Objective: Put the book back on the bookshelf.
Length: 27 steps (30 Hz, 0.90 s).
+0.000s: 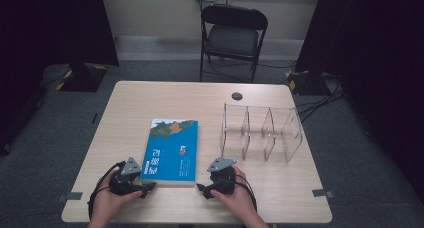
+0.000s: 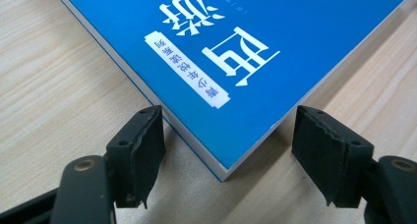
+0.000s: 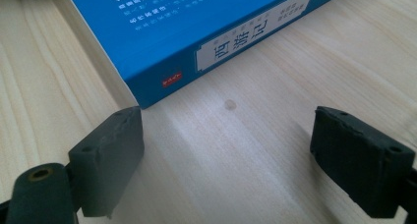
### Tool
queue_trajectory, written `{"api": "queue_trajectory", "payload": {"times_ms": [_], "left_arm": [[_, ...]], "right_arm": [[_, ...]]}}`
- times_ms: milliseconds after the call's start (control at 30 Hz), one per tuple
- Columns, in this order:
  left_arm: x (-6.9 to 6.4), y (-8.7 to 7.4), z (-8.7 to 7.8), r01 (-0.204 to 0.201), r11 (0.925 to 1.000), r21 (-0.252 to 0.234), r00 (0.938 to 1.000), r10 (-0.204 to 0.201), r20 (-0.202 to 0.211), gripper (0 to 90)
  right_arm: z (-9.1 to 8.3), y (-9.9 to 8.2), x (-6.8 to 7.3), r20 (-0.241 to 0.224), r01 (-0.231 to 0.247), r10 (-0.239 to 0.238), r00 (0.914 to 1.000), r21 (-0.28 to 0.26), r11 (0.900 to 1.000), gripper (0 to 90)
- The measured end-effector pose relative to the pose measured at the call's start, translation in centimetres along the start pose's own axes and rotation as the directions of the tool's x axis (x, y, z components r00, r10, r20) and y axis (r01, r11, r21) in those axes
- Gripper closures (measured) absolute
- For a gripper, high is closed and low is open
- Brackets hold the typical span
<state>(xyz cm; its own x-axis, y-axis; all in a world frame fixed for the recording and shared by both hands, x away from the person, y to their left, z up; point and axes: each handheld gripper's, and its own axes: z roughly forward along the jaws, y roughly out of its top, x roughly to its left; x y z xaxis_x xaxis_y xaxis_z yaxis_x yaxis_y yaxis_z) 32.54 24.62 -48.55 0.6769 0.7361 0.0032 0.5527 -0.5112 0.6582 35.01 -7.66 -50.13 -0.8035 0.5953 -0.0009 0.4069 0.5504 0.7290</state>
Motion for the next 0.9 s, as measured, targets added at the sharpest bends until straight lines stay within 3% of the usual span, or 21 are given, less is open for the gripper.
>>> {"api": "queue_trajectory", "payload": {"times_ms": [167,200,333,500,567,600,700,767,900], "left_arm": [[0.0,0.6,-0.7,0.003,0.9999,-0.014,1.0000,-0.003,0.000,32.5],[0.1,0.8,-1.2,0.009,0.9998,-0.018,0.9999,-0.008,0.011,37.2],[0.4,1.0,-1.4,0.032,0.9990,-0.033,0.9990,-0.031,0.034,40.4],[0.3,1.4,-1.7,0.033,0.9988,-0.035,0.9987,-0.032,0.040,43.0],[0.3,1.6,-1.8,0.026,0.9992,-0.031,0.9989,-0.025,0.039,44.2],[0.3,1.7,-1.8,0.033,0.9990,-0.031,0.9986,-0.031,0.042,44.3],[0.4,1.8,-1.9,0.041,0.9988,-0.028,0.9981,-0.040,0.047,44.3],[0.4,1.9,-1.9,0.041,0.9986,-0.034,0.9981,-0.039,0.047,44.4],[0.3,2.1,-2.1,0.037,0.9985,-0.040,0.9982,-0.035,0.050,45.8]], "right_arm": [[0.0,0.0,0.2,-0.006,0.011,-0.011,0.9999,-0.001,0.9999,12.6],[0.0,-0.1,0.3,-0.015,0.022,-0.022,0.9997,-0.005,0.9997,12.7],[-0.1,-0.1,0.4,-0.024,0.026,-0.026,0.9994,-0.007,0.9997,12.6],[-0.4,0.5,1.1,-0.103,0.009,-0.007,0.9947,0.016,0.9998,12.7],[-0.9,1.0,1.4,-0.132,-0.013,0.012,0.9911,-0.007,0.9999,13.3],[-1.4,1.7,1.8,-0.117,0.007,-0.011,0.9931,-0.031,0.9995,13.5],[-1.5,2.5,2.0,-0.131,0.006,-0.012,0.9913,-0.050,0.9988,13.0],[-0.9,3.3,2.4,-0.165,-0.018,0.006,0.9862,-0.070,0.9974,13.0],[0.9,4.1,3.4,-0.132,0.008,-0.016,0.9911,-0.068,0.9977,12.0]]}}
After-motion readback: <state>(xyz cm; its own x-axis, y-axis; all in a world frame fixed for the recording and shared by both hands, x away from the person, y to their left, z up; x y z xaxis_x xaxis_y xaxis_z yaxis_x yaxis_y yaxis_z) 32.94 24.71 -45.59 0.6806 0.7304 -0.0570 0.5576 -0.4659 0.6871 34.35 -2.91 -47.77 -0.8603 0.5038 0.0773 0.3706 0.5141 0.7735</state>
